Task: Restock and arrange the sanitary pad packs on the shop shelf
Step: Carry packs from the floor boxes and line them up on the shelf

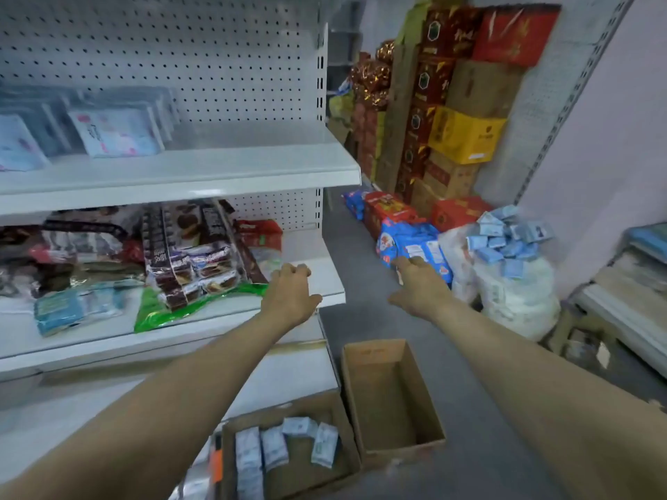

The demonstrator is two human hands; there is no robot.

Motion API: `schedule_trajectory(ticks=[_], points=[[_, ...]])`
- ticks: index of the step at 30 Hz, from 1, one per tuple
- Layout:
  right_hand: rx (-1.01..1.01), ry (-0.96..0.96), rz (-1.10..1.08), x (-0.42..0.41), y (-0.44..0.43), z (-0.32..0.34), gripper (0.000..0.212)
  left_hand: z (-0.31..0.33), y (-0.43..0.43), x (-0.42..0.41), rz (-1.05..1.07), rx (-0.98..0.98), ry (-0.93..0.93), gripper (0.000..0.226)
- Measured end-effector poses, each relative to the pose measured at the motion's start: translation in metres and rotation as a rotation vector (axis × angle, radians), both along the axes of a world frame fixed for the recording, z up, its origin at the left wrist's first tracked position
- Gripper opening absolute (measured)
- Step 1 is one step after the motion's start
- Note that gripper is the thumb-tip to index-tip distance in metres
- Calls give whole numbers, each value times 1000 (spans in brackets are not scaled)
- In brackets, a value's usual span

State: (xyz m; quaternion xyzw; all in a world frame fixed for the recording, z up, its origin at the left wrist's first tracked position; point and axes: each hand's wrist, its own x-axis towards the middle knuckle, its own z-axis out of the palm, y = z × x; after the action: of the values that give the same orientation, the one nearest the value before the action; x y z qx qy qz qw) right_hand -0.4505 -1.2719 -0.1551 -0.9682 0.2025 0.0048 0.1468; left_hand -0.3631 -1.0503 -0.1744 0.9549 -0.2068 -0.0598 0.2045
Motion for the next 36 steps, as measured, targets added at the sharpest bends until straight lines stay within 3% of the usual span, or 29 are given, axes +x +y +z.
schedule_trajectory(ticks=[8,15,19,22,26,30,33,36], points=[[117,249,24,53,29,-134,68,-133,44,47,78,91,271,54],[257,482,151,66,68,-258,35,-257,81,46,183,172,527,50],[337,551,127,77,72,-349,48,-350,87,35,256,159,631,48],[407,627,63,76,69,-431,47,-433,85,24,391,85,730,57],[528,698,-22,66,63,-542,45,-540,77,13,484,66,818,48],[652,733,-230,52,60,-657,57,-645,65,10,521,39,907,46],[830,746,-429,50,64,-726,28,-700,50,18,584,14,953,40],[950,703,-558,55,72,-782,25,-753,33,30,660,-62,994,48]])
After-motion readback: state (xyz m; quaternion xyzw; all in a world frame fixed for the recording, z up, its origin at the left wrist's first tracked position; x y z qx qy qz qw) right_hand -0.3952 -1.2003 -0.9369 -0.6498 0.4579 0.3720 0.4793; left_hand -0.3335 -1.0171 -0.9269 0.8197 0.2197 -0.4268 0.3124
